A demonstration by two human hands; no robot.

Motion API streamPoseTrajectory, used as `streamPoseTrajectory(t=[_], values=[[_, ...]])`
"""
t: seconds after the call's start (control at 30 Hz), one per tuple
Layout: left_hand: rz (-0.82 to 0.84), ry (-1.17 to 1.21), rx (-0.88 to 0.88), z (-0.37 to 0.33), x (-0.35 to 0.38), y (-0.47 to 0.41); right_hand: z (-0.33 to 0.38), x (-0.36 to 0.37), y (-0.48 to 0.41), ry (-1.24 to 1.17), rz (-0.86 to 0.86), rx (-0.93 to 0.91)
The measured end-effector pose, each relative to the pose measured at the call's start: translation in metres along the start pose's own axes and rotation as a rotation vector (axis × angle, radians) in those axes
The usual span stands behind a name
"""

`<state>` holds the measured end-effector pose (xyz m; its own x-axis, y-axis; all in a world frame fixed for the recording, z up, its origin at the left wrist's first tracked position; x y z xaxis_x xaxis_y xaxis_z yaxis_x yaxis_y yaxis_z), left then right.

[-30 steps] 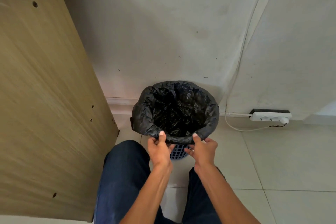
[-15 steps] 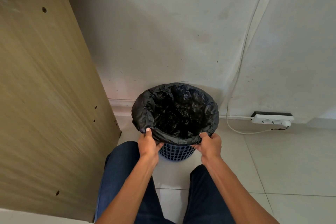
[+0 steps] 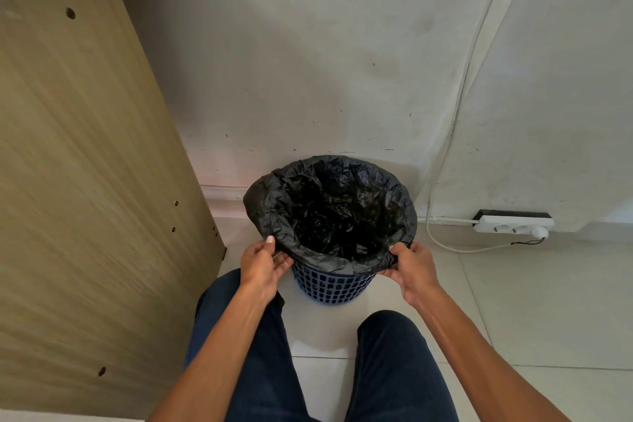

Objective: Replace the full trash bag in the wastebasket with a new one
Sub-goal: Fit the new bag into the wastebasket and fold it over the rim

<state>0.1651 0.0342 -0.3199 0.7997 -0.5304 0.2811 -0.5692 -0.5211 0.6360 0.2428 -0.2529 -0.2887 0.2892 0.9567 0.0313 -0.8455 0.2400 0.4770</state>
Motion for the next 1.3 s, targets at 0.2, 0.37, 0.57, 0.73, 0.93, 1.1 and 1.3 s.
streamPoseTrajectory(t=[0.2, 0.37, 0.57, 0.73, 0.93, 1.1, 1.3], values=[[0.023, -0.075, -0.009, -0.016, 0.002, -0.004, 0.004, 0.000, -0.003, 0.016, 0.023, -0.014], [0.041, -0.141, 0.065, -0.030, 0.005, 0.000, 0.005, 0.001, -0.007, 0.048, 0.048, -0.015], [0.060, -0.281, 0.147, -0.038, 0.005, -0.003, 0.011, 0.005, -0.014, 0.096, 0.107, 0.008], [0.008, -0.336, 0.219, -0.042, 0.003, -0.007, 0.019, 0.013, -0.018, 0.136, 0.143, 0.008], [-0.043, -0.330, 0.254, -0.038, -0.004, -0.007, 0.021, 0.012, -0.016, 0.133, 0.152, 0.010], [-0.009, -0.288, 0.175, -0.035, 0.000, -0.005, 0.022, 0.011, -0.015, 0.122, 0.145, 0.000], [-0.030, -0.241, 0.136, -0.032, 0.000, -0.006, 0.007, 0.001, -0.007, -0.106, 0.121, 0.128]])
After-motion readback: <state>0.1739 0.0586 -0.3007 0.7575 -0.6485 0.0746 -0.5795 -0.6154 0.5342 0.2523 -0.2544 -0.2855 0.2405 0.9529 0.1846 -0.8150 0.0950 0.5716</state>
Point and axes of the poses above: each hand's wrist, its own y-axis away from the middle knuckle, its own x-axis out of the palm, z = x × y, the point moved 9 cm from there along -y, towards the middle knuckle, and after that the axes turned 8 degrees about -z, right-handed, at the moved point
